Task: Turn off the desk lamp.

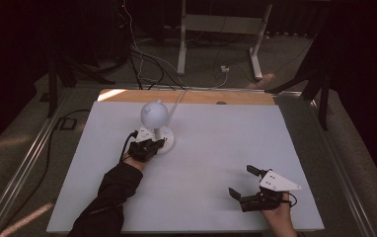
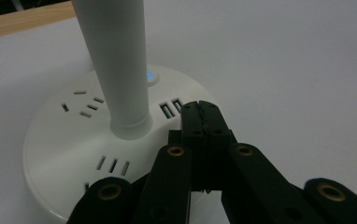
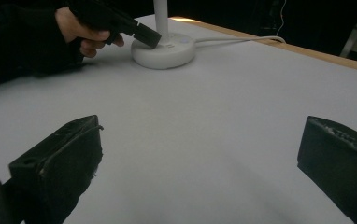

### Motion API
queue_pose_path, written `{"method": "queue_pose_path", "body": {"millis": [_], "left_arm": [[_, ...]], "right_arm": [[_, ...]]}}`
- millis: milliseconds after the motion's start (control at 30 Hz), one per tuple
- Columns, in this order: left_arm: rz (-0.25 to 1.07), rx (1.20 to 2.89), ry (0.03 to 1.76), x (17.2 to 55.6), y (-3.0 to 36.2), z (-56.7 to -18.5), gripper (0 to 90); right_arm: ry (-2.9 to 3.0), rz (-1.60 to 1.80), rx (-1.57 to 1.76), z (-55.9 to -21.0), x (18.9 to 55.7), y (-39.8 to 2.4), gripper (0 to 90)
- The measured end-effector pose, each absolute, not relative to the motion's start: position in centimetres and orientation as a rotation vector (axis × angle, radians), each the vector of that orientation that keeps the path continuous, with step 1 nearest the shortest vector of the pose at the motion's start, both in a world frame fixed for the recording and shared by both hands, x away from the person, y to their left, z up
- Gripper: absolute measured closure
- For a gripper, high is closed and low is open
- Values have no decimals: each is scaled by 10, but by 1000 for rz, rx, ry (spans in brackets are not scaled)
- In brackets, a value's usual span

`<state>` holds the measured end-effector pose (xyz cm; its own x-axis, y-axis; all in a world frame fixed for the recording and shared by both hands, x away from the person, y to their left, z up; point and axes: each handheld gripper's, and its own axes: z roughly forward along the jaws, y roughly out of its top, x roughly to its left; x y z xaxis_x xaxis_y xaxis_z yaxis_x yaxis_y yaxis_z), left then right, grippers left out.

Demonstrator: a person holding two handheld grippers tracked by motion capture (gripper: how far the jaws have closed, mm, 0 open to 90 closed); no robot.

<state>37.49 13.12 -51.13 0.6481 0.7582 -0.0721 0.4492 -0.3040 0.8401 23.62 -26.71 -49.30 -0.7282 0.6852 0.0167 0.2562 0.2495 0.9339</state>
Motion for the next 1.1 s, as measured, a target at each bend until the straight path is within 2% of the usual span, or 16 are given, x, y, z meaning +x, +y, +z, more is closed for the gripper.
{"method": "queue_pose_path", "body": {"millis": [600,700,733,767,833,900,1100], "left_arm": [[357,1901,949,365,148,-485,900],[348,1905,940,363,148,-483,868],[345,1908,938,363,148,-482,816],[339,1917,937,361,148,-480,814],[327,1936,937,360,147,-479,740],[311,1954,943,358,146,-479,619],[278,1975,967,356,147,-479,363]], "right_arm": [[2126,1478,862,-492,236,-268,0],[2124,1480,862,-492,236,-269,0],[2124,1480,862,-492,236,-269,0],[2123,1480,863,-492,236,-269,0],[2122,1481,863,-492,237,-269,0],[2122,1480,863,-492,236,-269,0],[2122,1482,860,-492,237,-269,0]]}}
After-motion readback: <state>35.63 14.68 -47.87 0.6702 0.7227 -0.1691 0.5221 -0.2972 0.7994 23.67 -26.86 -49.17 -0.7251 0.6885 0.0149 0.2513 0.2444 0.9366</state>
